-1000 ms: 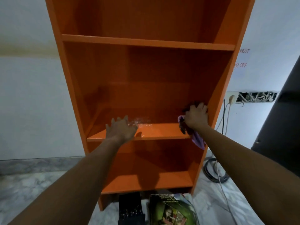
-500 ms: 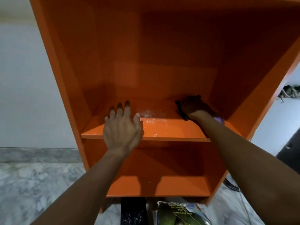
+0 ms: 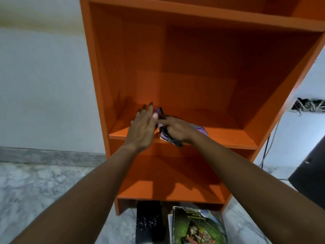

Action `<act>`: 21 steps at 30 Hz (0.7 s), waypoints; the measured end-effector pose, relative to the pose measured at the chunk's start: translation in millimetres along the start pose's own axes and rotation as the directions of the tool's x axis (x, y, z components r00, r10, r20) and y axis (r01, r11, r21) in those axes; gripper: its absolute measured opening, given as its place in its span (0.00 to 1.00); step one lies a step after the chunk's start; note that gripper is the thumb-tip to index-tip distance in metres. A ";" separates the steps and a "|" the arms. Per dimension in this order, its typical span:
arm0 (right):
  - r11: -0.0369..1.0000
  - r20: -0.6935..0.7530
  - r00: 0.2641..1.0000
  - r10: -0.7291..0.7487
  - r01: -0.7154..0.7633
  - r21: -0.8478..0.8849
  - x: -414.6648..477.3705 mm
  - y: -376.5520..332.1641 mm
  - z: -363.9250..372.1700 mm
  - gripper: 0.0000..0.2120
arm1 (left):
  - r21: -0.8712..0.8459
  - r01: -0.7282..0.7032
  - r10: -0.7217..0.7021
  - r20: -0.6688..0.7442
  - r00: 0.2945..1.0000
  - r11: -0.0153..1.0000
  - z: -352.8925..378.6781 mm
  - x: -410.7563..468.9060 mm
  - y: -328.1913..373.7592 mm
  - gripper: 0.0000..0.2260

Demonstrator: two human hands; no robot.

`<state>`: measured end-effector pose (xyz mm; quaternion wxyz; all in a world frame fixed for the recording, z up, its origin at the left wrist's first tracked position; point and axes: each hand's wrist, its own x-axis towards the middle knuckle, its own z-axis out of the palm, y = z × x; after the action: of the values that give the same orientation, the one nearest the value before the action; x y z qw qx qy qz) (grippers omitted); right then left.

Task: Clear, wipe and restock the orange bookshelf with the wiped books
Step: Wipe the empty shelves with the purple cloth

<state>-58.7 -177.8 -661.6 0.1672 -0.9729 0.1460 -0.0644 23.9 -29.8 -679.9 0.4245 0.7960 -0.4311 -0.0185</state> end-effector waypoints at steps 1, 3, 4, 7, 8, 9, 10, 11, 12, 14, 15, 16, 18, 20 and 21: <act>1.000 0.011 1.000 -0.014 0.014 0.008 -7.2 -9.7 3.6 0.23 | -0.098 0.014 -0.014 0.004 1.000 0.995 -9.4 -5.7 -1.5 0.26; 0.999 -0.001 0.999 -0.040 0.040 0.009 -14.7 -19.5 12.3 0.20 | -0.188 0.030 -0.029 0.012 1.000 0.982 -23.8 -17.5 -3.3 0.28; 0.997 -0.030 0.997 -0.074 0.075 0.029 -20.3 -26.1 15.7 0.20 | -0.181 0.032 -0.028 0.028 0.999 0.983 -28.7 -26.8 -4.6 0.29; 0.987 -0.121 0.988 -0.092 0.107 0.117 -38.3 -47.6 24.6 0.17 | -0.113 0.095 -0.092 0.027 0.995 0.989 -37.7 -58.4 -2.6 0.27; 0.983 -0.159 0.983 -0.091 0.114 0.144 -43.0 -51.9 27.4 0.17 | -0.093 0.116 -0.113 0.030 0.993 0.989 -39.0 -65.1 -2.5 0.27; 0.981 -0.185 0.980 -0.075 0.106 0.165 -48.9 -56.6 28.0 0.18 | -0.052 0.125 -0.122 0.043 0.992 0.991 -42.8 -71.2 -2.0 0.27; 0.975 -0.196 0.979 -0.050 0.091 0.203 -54.6 -60.1 27.0 0.18 | 0.007 0.113 -0.113 0.079 0.990 0.994 -46.8 -74.8 -2.9 0.27; 0.963 -0.192 0.981 -0.015 0.066 0.260 -61.7 -63.7 24.0 0.18 | 0.103 0.103 -0.116 0.137 0.984 0.989 -50.1 -75.8 -3.7 0.28; 0.950 -0.199 0.980 0.015 0.048 0.308 -68.0 -66.4 20.5 0.18 | 0.219 0.088 -0.130 0.183 0.974 0.972 -53.2 -75.2 -4.6 0.28; 0.921 -0.279 0.956 0.092 0.025 0.388 -81.7 -66.5 10.0 0.17 | 0.407 0.060 -0.156 0.207 0.966 0.912 -56.1 -73.0 1.0 0.25; 0.907 -0.347 0.927 0.142 0.018 0.421 -85.6 -62.8 3.9 0.18 | 0.449 0.038 -0.147 0.212 0.966 0.893 -55.7 -71.6 8.1 0.25; 0.894 -0.424 0.884 0.199 0.013 0.448 -90.5 -56.2 -5.4 0.19 | 0.459 0.005 -0.125 0.230 0.965 0.888 -51.5 -68.9 17.7 0.26; 0.873 -0.539 0.777 0.324 -0.027 0.487 -97.1 -39.5 -25.9 0.20 | 0.442 -0.049 -0.079 0.266 0.961 0.896 -38.9 -59.2 37.0 0.26; 0.878 -0.606 0.685 0.405 -0.107 0.466 -102.9 -15.5 -47.5 0.21 | 0.421 -0.087 -0.047 0.297 0.954 0.903 -20.8 -45.7 55.6 0.26; 0.882 -0.623 0.652 0.432 -0.161 0.442 -104.1 -4.0 -55.7 0.22 | 0.415 -0.105 -0.033 0.311 0.950 0.904 -13.2 -40.0 62.4 0.25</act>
<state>-166.1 -159.5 -616.1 0.2759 -0.7889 0.3444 -0.4277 -37.7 -9.7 -641.8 0.1670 0.8483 -0.5008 -0.0410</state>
